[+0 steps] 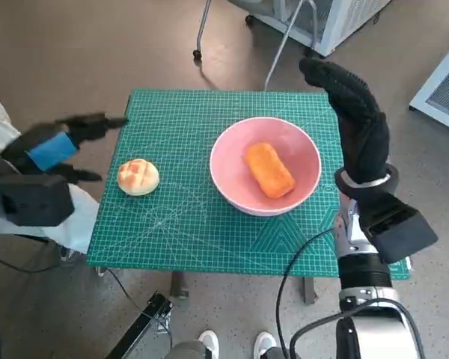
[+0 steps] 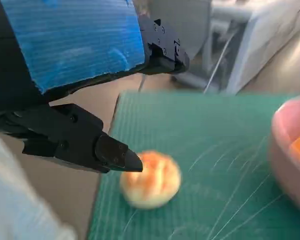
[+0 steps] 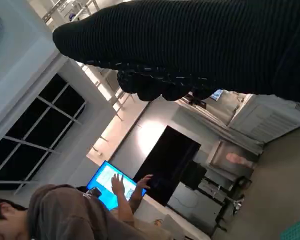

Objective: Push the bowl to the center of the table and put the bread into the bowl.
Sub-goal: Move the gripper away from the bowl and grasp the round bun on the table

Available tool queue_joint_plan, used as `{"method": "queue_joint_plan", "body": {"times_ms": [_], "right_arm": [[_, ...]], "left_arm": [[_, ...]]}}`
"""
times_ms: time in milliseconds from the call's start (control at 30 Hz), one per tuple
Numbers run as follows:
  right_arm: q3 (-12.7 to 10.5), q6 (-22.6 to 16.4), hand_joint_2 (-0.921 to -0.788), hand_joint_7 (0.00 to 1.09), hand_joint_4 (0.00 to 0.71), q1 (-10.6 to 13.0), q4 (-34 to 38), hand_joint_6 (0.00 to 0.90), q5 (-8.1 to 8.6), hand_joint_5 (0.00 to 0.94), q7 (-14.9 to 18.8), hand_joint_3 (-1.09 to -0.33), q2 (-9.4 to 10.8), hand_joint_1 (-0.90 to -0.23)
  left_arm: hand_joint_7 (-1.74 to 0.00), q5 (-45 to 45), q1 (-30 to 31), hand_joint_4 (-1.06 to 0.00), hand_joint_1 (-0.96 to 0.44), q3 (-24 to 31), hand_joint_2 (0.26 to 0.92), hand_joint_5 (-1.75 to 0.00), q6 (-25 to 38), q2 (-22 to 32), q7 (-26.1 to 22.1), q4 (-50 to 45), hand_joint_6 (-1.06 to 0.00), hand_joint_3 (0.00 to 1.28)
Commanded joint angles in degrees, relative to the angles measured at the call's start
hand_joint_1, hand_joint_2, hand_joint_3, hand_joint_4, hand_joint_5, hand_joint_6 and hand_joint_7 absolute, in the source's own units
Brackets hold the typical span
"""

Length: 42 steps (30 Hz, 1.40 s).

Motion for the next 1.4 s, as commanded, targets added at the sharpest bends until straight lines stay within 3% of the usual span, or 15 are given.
{"method": "queue_joint_plan", "body": {"times_ms": [33, 500, 833, 1000, 1300, 1333, 1367, 1400], "right_arm": [[0.0, 0.2, -0.921, 0.71, 0.278, 0.4, 0.3, -0.001, 0.06, 0.018, 0.5, -0.804, 0.0, -0.663], [-0.2, 0.5, -0.921, 0.71, 0.274, 1.6, -1.9, -0.001, 0.69, 0.016, 1.5, -0.802, -0.9, -0.664], [-0.3, 0.9, -0.921, 0.70, 0.276, 2.2, -3.1, -0.001, 0.93, 0.016, 1.6, -0.801, -1.3, -0.658], [-0.3, 1.0, -0.921, 0.70, 0.282, 2.5, -3.1, -0.001, 1.08, 0.019, 1.8, -0.791, -1.3, -0.656], [-0.1, 1.4, -0.921, 0.70, 0.283, 3.0, -4.0, -0.001, 0.83, 0.019, 1.7, -0.786, -1.0, -0.652], [-0.1, 1.5, -0.921, 0.70, 0.283, 3.1, -4.1, -0.001, 0.86, 0.019, 1.7, -0.786, -1.0, -0.651], [-0.1, 1.6, -0.921, 0.70, 0.283, 3.2, -4.3, -0.001, 0.87, 0.018, 1.7, -0.786, -1.1, -0.651], [-0.1, 1.7, -0.921, 0.70, 0.282, 3.3, -4.5, -0.001, 0.91, 0.018, 1.7, -0.786, -1.1, -0.650]], "left_arm": [[-0.07, 2.2, -2.7, -0.19, -0.17, -2.7, 0.831, 0.00, -0.1, -1.7, 1.3, 4.8, -0.34, 0.00], [-0.04, 10.0, -9.5, -0.18, -0.17, -11.6, 0.827, 0.00, 1.5, -8.2, 5.8, 19.4, -0.33, 0.00], [-0.04, 14.9, -13.8, -0.19, -0.15, -17.1, 0.829, -0.01, 2.1, -13.0, 11.6, 30.2, -0.34, 0.00], [-0.07, 17.8, -14.7, -0.27, -0.15, -19.9, 0.853, -0.04, 1.7, -14.9, 16.6, 33.9, -0.42, 0.01], [-0.16, 21.2, -15.2, -0.51, -0.09, -23.6, 0.916, -0.09, 2.2, -16.4, 23.9, 37.5, -0.62, 0.05], [-0.17, 21.4, -15.3, -0.55, -0.08, -23.8, 0.918, -0.11, 2.3, -16.3, 24.5, 37.9, -0.65, 0.06], [-0.41, 21.5, -15.4, -0.56, -0.06, -24.1, 0.918, -0.33, 2.3, -16.2, 24.9, 38.2, -0.63, 0.08], [-0.76, 21.6, -15.5, -0.53, -0.04, -24.2, 0.919, -0.67, 2.1, -15.9, 25.4, 38.4, -0.57, 0.13]]}}
